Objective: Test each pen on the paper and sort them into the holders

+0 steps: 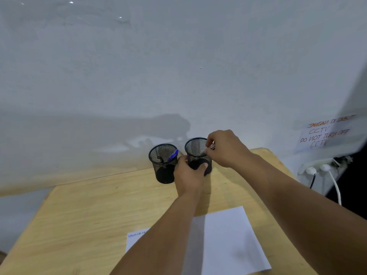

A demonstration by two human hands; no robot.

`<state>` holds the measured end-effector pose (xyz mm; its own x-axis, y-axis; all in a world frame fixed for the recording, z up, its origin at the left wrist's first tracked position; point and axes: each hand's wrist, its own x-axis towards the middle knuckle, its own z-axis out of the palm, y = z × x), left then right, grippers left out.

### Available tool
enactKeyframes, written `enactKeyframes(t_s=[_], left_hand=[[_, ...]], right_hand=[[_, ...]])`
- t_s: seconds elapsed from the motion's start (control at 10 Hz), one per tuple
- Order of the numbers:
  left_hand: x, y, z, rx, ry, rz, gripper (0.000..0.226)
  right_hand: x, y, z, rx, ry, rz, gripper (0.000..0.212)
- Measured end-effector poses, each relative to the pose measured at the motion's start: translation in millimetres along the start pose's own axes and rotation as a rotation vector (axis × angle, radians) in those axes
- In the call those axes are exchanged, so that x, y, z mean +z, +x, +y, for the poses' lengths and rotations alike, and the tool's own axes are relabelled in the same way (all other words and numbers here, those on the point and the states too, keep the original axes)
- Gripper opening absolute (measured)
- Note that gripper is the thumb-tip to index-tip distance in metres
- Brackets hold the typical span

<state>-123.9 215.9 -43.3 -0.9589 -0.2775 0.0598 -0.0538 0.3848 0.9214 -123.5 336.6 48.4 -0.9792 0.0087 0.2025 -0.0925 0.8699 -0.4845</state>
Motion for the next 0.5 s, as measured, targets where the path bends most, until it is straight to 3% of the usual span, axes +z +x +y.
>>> enactKeyframes(t_s=[0.1,0.3,0.5], left_hand=[[1.4,1.7,-2.6,0.010,0.011,-0.003,0.043],[-12.4,-10.5,2.7,0.049,0.042,-0.066,0.041],[-45.9,-37.8,-8.3,0.125,0.079,-0.111,0.035]], right_hand=[[2.7,1.4,0.0,-0.023,0.015,0.025,0.019],[-2.0,-15.6,-1.0,-0.045,0.021,0.034,0.053],[-4.5,-58.3,-1.1,-0.039,0.023,0.093,0.046]])
